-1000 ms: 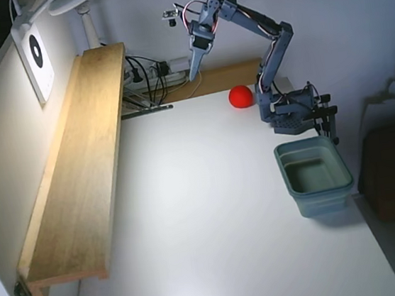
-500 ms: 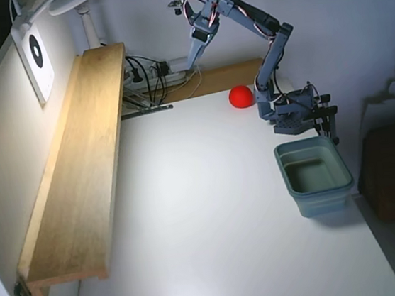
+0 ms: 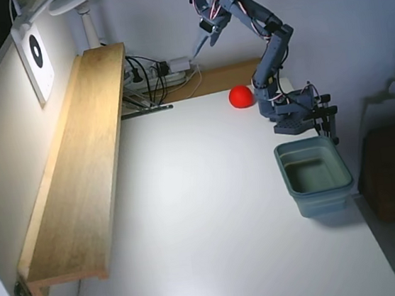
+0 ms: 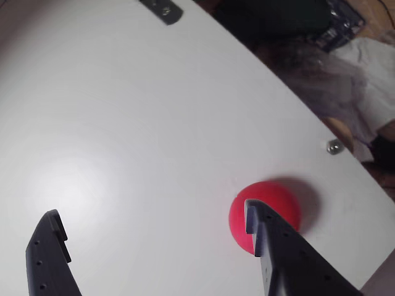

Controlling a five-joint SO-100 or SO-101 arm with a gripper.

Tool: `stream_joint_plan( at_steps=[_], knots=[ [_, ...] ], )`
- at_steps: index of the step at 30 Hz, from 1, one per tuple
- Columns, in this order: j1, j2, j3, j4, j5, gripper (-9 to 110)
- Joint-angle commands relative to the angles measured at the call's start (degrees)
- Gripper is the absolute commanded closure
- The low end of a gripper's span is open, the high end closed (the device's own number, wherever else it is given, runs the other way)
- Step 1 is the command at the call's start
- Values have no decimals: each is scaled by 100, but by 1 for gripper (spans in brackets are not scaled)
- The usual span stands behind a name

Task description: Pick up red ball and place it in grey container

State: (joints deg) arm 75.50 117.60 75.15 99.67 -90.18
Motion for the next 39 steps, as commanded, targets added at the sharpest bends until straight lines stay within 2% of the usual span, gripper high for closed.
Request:
stream_joint_plan(
  at_steps=[1,5,39],
  knots=[
    [646,164,61,33,18,63],
    [1194,164,61,33,18,63],
    [1213,126,-25,33,18,63]
  ],
)
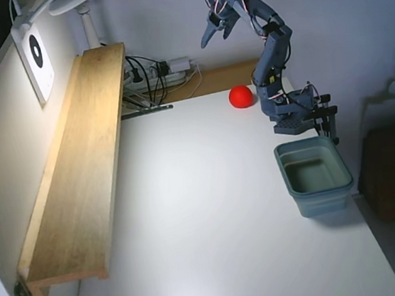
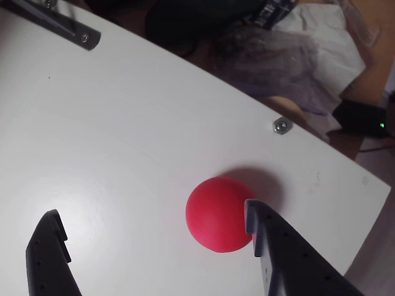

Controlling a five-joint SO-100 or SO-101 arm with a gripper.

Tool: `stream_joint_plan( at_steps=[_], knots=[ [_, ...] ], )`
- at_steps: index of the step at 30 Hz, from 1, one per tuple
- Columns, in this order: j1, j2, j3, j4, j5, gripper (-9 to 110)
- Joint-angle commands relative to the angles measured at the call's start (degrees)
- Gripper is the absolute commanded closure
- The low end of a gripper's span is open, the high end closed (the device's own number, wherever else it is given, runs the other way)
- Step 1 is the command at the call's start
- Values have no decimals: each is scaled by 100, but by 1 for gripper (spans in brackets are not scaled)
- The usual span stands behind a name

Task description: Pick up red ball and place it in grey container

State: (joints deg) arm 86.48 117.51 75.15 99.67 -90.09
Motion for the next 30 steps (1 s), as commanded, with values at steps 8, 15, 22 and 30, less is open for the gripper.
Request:
stream_joint_plan(
  at_steps=[8,15,22,30],
  knots=[
    [115,435,668,33,9,63],
    [115,891,1767,-602,9,63],
    [245,1072,2224,-883,9,63],
    [953,1072,2224,-883,9,63]
  ],
)
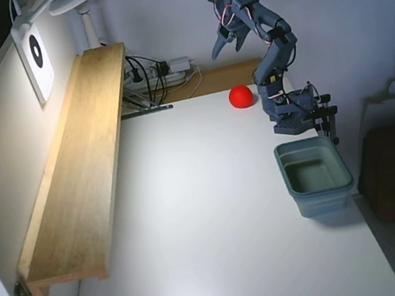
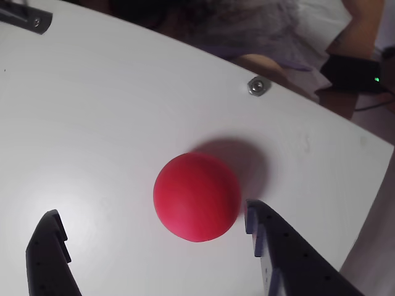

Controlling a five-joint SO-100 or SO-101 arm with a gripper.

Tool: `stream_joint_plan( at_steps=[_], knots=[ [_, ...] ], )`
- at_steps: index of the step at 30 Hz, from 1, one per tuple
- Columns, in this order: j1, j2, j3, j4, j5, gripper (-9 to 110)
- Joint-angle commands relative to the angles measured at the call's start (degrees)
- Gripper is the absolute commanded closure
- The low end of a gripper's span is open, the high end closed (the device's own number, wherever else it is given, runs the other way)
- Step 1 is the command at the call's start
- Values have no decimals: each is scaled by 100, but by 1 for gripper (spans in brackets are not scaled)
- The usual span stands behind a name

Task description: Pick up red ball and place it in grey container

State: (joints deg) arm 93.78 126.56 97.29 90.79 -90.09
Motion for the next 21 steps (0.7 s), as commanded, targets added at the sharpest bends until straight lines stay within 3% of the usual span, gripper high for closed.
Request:
stream_joint_plan(
  at_steps=[1,21],
  knots=[
    [224,167,9,4,9,63],
    [224,937,2238,-1454,9,63]
  ],
)
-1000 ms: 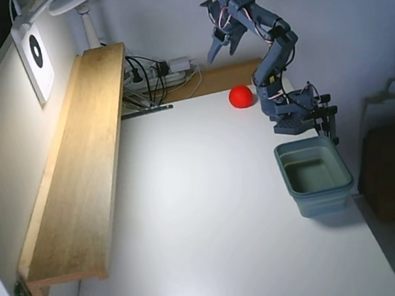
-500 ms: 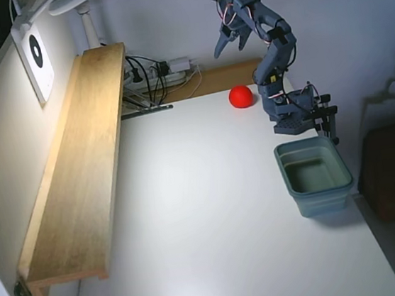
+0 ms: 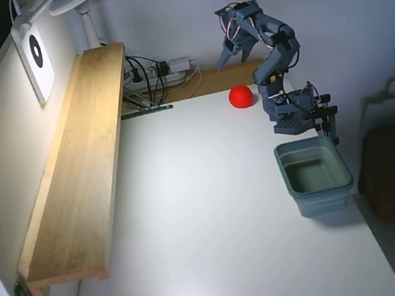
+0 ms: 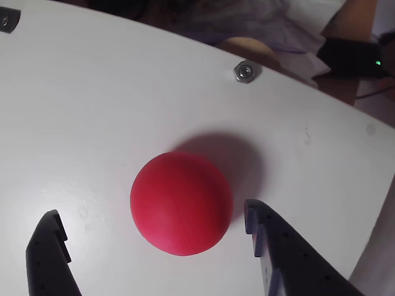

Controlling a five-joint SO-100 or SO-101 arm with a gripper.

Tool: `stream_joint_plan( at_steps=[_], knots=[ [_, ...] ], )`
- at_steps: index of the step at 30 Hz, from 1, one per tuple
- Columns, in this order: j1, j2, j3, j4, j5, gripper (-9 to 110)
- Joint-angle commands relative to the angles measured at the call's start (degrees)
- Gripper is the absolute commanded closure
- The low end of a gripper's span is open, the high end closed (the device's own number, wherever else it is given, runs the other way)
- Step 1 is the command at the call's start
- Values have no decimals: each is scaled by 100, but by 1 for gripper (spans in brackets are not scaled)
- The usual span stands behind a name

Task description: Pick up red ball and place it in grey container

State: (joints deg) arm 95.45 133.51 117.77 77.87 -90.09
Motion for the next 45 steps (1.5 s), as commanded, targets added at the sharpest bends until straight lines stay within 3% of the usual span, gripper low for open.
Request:
stream_joint_plan(
  at_steps=[1,30,45],
  knots=[
    [57,282,333,-265,9,63],
    [57,364,3224,-3074,9,63],
    [57,282,3373,-3305,9,63]
  ],
)
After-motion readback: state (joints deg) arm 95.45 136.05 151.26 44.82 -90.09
